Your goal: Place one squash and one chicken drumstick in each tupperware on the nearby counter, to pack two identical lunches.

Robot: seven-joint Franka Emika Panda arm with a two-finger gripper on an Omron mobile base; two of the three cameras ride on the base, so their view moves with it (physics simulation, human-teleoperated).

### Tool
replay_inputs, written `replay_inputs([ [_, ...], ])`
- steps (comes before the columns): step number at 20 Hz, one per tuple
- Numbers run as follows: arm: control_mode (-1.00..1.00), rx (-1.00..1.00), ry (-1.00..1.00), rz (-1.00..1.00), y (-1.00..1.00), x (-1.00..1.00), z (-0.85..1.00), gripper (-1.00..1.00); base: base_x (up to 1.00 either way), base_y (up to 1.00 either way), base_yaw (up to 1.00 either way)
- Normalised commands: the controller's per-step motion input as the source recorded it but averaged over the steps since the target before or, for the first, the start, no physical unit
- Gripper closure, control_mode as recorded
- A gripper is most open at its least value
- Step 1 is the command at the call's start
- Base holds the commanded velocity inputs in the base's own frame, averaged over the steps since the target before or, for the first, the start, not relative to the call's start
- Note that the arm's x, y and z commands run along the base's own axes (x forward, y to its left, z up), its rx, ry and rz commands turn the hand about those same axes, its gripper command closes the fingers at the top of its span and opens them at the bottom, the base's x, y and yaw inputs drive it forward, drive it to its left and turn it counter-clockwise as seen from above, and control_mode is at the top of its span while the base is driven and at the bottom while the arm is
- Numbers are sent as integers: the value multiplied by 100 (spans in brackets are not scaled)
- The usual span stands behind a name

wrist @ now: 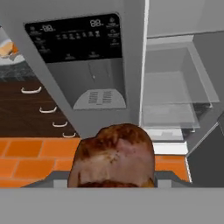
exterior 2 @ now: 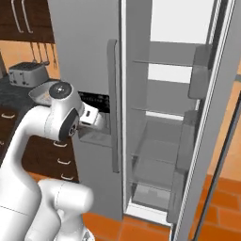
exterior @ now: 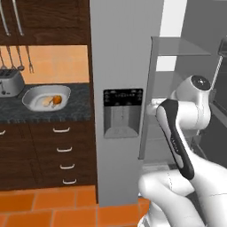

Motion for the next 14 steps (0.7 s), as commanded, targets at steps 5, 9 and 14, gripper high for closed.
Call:
replay_inputs([
  [5, 100, 0, 0, 0, 0, 0, 0, 100, 8, 100, 24],
  [9, 100, 0, 0, 0, 0, 0, 0, 100, 34, 100, 22],
  [14, 100, 0, 0, 0, 0, 0, 0, 100, 41, 100, 24],
])
